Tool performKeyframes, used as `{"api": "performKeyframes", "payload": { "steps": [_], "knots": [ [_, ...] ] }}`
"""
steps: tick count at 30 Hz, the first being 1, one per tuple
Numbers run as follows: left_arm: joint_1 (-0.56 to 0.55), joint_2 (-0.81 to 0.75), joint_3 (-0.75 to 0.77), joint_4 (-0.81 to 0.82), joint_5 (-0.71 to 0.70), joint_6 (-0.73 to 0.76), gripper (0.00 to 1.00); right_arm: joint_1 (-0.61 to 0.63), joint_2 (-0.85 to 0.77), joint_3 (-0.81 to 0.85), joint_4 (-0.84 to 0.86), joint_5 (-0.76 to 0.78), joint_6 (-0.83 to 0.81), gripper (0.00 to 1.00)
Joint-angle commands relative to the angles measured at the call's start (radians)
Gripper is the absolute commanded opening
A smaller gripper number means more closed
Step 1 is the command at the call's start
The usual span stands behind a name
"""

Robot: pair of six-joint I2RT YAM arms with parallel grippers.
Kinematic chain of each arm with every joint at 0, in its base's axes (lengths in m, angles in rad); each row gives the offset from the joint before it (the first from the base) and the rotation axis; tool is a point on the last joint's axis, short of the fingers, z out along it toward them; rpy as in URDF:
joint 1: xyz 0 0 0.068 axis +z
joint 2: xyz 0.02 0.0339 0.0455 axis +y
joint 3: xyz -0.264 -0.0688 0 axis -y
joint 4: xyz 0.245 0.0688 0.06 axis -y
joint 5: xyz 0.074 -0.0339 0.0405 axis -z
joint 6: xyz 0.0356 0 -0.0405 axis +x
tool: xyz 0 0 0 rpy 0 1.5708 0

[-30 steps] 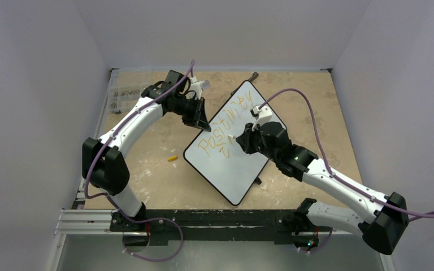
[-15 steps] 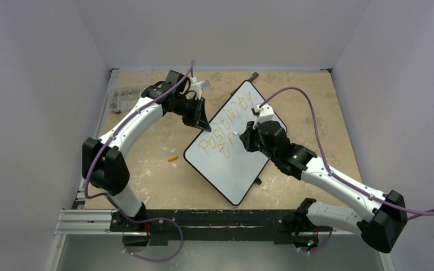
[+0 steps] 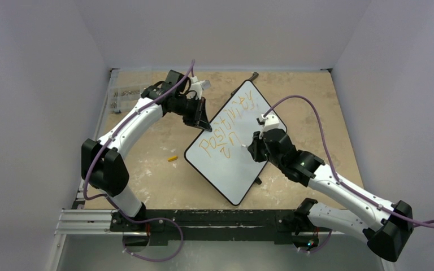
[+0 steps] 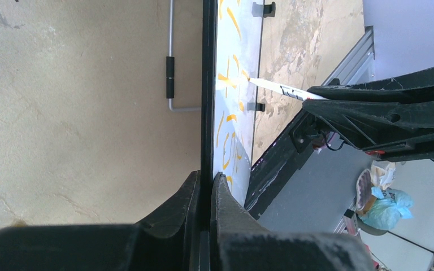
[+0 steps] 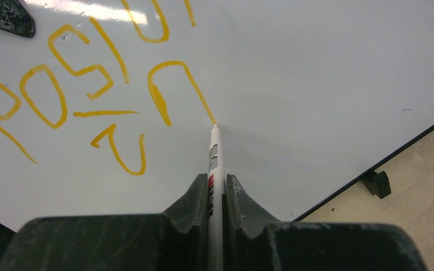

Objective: Write a sentence on the whiteboard

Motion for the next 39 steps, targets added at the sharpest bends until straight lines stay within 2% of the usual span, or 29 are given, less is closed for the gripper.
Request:
{"api": "performKeyframes", "payload": {
  "steps": [1, 6, 10, 16, 22, 32, 39],
  "knots": [
    [-0.004, -0.053, 0.006, 0.03, -0.066, 0.004, 0.0, -0.002, -0.033, 0.025, -0.028, 0.01, -0.023, 0.0],
    [-0.004, -0.057, 0.007, 0.024, -0.082, 0.011, 0.0, -0.002, -0.049, 0.082, -0.059, -0.01, -0.054, 0.0],
    [-0.003, -0.058, 0.015, 0.004, -0.114, 0.026, 0.0, -0.002, -0.057, 0.089, -0.062, -0.095, -0.09, 0.0],
    [-0.002, -0.088, 0.006, -0.011, -0.179, 0.034, 0.0, -0.001, -0.103, 0.027, -0.026, -0.257, -0.084, 0.0],
    [-0.001, -0.094, 0.005, -0.013, -0.193, 0.035, 0.0, 0.0, -0.157, -0.025, -0.008, -0.343, -0.057, 0.0],
    [0.002, -0.087, 0.003, -0.018, -0.212, 0.037, 0.0, 0.015, -0.19, -0.067, -0.011, -0.368, -0.01, 0.0],
    [0.007, -0.089, 0.004, -0.019, -0.22, 0.038, 0.0, 0.024, -0.173, -0.088, 0.008, -0.329, 0.011, 0.0]
  ]
}}
